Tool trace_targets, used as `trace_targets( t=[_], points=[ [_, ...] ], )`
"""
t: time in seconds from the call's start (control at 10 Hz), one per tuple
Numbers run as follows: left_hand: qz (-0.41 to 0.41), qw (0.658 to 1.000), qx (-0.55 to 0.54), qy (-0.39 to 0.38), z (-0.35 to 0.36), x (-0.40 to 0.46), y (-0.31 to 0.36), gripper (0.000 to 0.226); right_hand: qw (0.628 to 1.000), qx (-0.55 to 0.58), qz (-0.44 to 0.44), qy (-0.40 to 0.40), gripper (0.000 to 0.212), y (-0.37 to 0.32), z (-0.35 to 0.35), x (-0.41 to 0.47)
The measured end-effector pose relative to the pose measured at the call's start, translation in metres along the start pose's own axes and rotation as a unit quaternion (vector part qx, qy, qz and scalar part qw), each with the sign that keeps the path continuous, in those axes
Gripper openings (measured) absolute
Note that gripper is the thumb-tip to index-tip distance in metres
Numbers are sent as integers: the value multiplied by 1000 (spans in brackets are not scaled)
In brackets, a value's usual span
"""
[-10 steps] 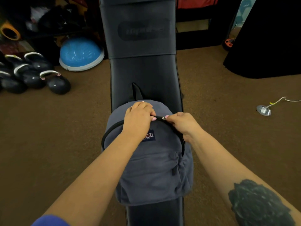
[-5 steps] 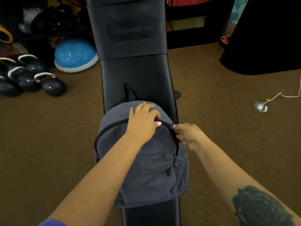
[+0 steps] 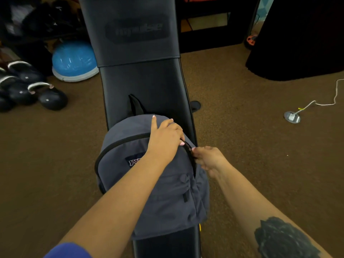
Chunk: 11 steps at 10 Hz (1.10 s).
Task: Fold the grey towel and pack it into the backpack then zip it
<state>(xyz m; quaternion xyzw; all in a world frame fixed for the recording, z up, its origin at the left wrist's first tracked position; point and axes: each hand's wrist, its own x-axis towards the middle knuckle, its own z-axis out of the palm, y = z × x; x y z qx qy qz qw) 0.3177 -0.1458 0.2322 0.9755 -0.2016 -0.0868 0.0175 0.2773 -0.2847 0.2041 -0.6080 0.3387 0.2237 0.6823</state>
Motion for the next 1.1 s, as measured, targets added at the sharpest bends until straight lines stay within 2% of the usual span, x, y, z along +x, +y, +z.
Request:
trace_targets(
  t=[0.1, 0.3, 0.4, 0.5, 0.6, 0.7, 0.8, 0.9, 1.1],
  points=[
    [-7, 1000, -9, -4, 0, 0, 1, 23, 999, -21, 24, 20, 4, 12, -6, 5],
    [-17, 1000, -15, -7, 1, -2, 3, 21, 997, -33, 55, 30, 21, 40, -10, 18],
    [-21, 1000, -18, 0, 2, -3, 3, 22, 997, -28, 45, 49, 7, 47, -10, 26],
    [-28, 999, -23, 3, 2, -5, 4, 21, 995, -73, 31, 68, 21, 55, -10, 33],
    [-28, 999, -30, 8, 1, -7, 5, 21, 988, -125, 18, 86, 20, 59, -13, 35],
    [-33, 998, -43, 12, -4, -13, 5, 31, 974, -204, 5, 99, 18, 62, -14, 38],
    [-41, 998, -48, 25, -9, -23, 1, 43, 957, -273, -16, 96, 28, 49, -12, 19],
    [-61, 996, -53, 34, -15, -38, -4, 50, 953, -290, -24, 82, 32, 39, -10, -1],
    [-101, 993, -40, 49, -24, -68, -15, 58, 939, -312, -116, 81, 38, 20, -2, -37]
  ],
)
